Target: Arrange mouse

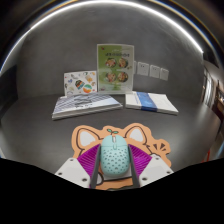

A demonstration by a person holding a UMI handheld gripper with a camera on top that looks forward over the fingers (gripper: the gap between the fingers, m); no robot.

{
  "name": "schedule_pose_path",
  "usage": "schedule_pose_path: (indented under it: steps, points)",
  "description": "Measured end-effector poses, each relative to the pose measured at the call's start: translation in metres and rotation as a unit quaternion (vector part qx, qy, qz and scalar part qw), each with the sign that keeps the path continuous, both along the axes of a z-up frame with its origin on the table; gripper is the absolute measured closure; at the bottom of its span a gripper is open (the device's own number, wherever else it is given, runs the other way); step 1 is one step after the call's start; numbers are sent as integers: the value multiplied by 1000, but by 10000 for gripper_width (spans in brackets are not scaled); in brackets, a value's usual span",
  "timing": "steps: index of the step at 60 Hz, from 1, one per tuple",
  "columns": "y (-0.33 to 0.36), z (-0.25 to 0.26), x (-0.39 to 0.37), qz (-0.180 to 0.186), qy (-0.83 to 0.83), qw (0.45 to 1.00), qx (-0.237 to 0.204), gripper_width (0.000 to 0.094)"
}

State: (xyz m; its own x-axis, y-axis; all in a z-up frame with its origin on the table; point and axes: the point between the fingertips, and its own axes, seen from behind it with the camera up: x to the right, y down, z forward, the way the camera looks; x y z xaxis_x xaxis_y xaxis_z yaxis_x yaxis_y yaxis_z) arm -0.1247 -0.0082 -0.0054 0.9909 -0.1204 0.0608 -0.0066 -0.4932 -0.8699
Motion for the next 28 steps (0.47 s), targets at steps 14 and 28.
schedule_pose_path:
  steps: [14, 28]
  points:
    - [-37, 26, -9, 41, 57, 997, -12, 101]
    - [-129, 56, 65, 16, 36, 999, -23, 85]
